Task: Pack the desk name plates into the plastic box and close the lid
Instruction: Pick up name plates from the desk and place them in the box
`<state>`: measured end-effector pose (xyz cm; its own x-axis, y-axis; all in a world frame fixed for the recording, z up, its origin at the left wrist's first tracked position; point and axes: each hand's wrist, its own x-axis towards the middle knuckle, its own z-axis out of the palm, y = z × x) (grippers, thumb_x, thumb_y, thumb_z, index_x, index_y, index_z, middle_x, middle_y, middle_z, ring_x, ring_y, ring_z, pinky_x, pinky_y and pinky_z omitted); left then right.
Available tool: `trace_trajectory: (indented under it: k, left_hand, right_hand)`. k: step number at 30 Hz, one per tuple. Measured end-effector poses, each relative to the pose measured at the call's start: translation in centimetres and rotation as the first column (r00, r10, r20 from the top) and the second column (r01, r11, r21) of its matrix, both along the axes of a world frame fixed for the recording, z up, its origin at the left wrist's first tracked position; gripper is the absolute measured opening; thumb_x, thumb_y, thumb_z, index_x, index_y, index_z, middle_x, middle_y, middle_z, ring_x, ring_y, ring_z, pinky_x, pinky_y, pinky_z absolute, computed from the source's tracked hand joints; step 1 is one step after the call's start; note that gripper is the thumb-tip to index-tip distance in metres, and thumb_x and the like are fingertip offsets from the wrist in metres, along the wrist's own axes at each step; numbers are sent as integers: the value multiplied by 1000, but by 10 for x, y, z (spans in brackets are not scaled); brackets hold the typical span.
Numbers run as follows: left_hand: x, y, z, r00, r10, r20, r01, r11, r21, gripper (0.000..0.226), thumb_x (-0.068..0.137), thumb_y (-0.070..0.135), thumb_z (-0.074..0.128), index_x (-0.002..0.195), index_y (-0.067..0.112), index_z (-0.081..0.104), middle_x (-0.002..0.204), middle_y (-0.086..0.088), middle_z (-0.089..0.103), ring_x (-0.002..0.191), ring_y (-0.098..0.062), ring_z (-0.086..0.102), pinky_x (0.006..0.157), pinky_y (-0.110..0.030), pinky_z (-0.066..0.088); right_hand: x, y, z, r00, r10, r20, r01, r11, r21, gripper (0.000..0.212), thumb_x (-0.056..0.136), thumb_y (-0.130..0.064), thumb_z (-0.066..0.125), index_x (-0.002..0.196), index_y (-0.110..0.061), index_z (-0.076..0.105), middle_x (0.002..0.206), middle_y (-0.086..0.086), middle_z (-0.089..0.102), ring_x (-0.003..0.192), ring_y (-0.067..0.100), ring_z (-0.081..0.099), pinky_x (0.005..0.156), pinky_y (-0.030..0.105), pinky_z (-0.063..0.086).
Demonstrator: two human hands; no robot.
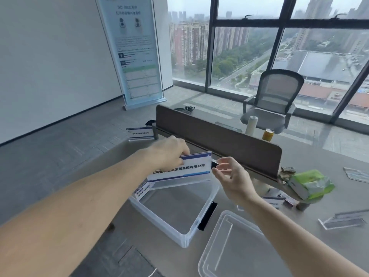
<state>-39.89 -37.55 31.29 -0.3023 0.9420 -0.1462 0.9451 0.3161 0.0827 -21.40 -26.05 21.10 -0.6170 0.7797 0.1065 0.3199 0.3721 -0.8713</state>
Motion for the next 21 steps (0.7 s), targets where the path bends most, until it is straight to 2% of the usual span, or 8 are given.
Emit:
trace_trajectory:
  k: [2,5,8,10,13,16,19,21]
  left_hand:
    - [-21,3,-14,998,59,9,-58,998,-18,18,94,29,70,111,27,76,106,1,70,93,-24,67,83,-39,56]
    - [-49,9,-44,986,164,36,-162,986,-41,15,95,30,68,109,26,75,103,1,68,92,-26,67,83,-39,57]
    - [-74,16,-82,967,246,62,-243,968,-55,10,96,28,66,94,20,71,96,-3,69,84,-28,66,77,-39,58]
    - [-90,22,-108,954,290,84,-284,956,-70,19,97,24,63,81,16,62,88,-6,65,80,-31,63,75,-37,56]
    - [-110,34,-143,943,309,126,-298,949,-100,32,100,20,58,68,21,50,87,-7,60,77,-31,60,69,-34,51]
    - [-128,46,-177,940,307,149,-286,947,-147,27,100,17,55,73,21,54,92,-10,65,81,-31,62,68,-36,52]
    - [-147,52,-212,926,338,170,-307,934,-181,19,99,13,55,80,13,59,88,-10,66,74,-29,62,58,-31,46]
    - [-157,53,-234,924,344,168,-308,929,-205,16,97,10,55,81,11,60,89,-9,66,74,-29,64,58,-32,47]
  right_hand:
    - [-12,7,-21,992,60,107,-60,998,-4,22,92,-28,70,112,-23,62,101,-9,68,90,2,67,76,18,48]
    - [-28,13,-57,953,162,257,-182,982,55,25,91,-26,71,114,-20,65,106,-3,68,94,14,67,86,28,52]
    - [-40,13,-86,875,249,416,-315,944,98,25,92,-30,67,116,-21,66,111,-3,68,102,15,64,91,28,49]
    - [-49,13,-101,811,281,513,-386,916,109,25,93,-33,64,117,-24,65,115,-4,66,108,18,63,92,33,50]
    - [-63,15,-114,725,310,615,-457,885,93,26,96,-35,59,119,-25,63,118,-2,62,111,22,61,90,37,51]
    - [-77,16,-131,656,310,688,-506,857,96,28,97,-39,55,120,-25,63,120,-1,62,117,24,58,91,37,50]
    - [-86,15,-149,615,296,731,-508,858,80,28,98,-43,53,117,-25,63,117,-1,62,116,25,57,89,36,48]
    - [-91,15,-160,596,286,750,-509,857,77,28,99,-43,51,118,-25,62,117,-1,63,116,25,57,88,36,47]
